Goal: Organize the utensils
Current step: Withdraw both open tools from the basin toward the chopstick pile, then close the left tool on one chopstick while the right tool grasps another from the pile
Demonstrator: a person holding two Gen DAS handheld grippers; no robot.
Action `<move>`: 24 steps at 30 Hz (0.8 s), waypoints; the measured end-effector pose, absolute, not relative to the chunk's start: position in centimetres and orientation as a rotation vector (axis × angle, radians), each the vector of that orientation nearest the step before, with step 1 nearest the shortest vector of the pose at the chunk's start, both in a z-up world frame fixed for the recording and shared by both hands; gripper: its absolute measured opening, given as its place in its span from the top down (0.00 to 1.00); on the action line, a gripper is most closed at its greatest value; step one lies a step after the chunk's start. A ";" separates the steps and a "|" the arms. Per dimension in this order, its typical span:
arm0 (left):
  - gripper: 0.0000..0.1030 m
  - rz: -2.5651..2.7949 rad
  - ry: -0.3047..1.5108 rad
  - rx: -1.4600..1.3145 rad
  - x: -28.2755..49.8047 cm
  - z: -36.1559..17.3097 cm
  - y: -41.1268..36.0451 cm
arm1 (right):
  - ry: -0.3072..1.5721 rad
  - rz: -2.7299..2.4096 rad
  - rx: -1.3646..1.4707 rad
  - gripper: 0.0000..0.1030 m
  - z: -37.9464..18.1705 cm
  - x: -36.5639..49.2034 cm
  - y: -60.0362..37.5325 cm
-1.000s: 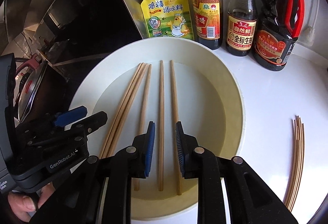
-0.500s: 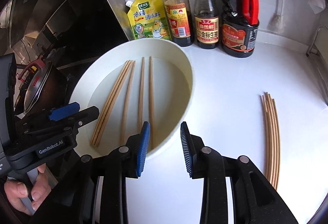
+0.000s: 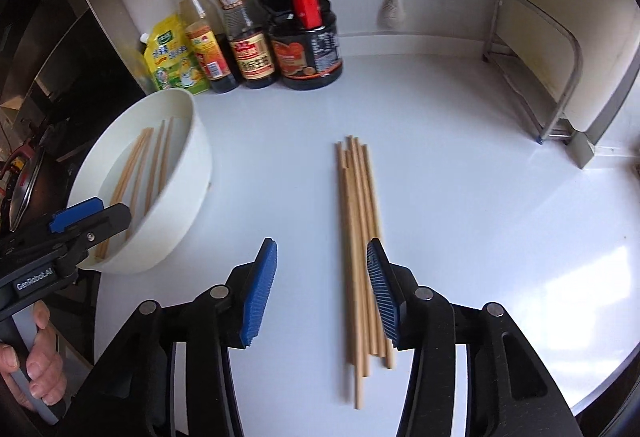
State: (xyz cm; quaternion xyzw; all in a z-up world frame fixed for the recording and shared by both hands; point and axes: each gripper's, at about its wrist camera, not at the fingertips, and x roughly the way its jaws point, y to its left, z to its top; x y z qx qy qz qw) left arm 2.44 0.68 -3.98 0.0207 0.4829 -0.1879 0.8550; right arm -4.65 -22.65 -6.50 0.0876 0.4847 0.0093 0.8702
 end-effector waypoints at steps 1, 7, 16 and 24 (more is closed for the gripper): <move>0.36 -0.403 1.022 0.046 2.3 -4.2 -0.1 | 1.017 0.010 0.180 0.56 -6.9 -4.9 -23.4; 0.36 -0.414 1.067 0.054 1.6 -5.8 -3.2 | 1.061 -0.012 0.137 0.53 -9.7 -5.0 -26.2; 0.31 -0.376 1.118 0.061 0.7 -8.3 -5.7 | 1.093 0.044 0.091 0.53 -12.8 -3.4 -26.8; 0.25 -0.331 1.119 0.071 0.6 -9.1 -6.4 | 1.093 0.085 0.073 0.53 -14.5 -2.7 -26.9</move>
